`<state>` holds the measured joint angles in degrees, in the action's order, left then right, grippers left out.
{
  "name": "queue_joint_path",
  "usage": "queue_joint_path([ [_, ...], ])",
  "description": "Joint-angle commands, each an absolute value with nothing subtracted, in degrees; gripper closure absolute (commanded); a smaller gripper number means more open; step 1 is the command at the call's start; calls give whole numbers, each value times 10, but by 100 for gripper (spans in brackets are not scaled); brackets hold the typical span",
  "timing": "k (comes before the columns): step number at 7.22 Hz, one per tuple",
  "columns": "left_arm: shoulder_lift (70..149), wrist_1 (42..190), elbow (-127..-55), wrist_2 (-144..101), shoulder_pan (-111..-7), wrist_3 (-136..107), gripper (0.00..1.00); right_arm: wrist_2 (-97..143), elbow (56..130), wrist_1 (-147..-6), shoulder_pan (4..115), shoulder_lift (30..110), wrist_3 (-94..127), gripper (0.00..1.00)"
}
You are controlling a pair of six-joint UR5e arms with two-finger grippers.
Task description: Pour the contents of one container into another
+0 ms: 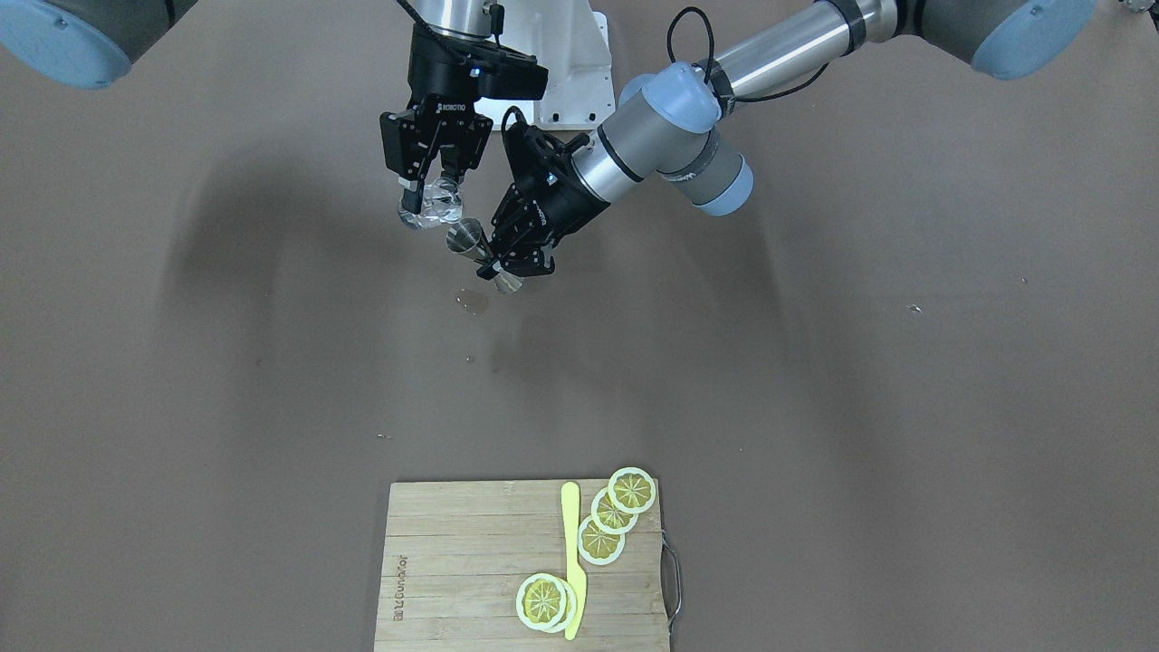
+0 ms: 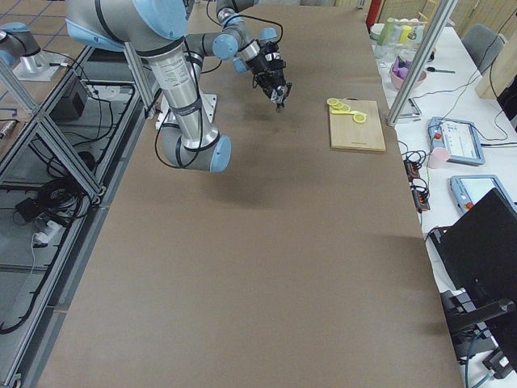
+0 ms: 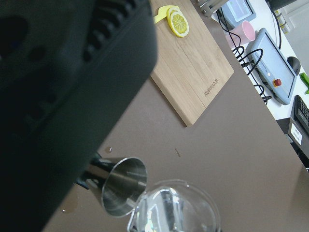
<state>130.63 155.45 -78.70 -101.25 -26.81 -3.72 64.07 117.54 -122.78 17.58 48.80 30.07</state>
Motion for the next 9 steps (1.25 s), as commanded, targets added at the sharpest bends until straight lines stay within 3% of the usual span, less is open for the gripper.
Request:
queue_joint_path([
  [1,1307,1557,-792,-1012,-268,-36,100,641,1175,-1235,176,488,287,100],
  [9,1305,1562,-792,-1012,-268,-34,100,648,1182,-1211,202,486,329,100],
])
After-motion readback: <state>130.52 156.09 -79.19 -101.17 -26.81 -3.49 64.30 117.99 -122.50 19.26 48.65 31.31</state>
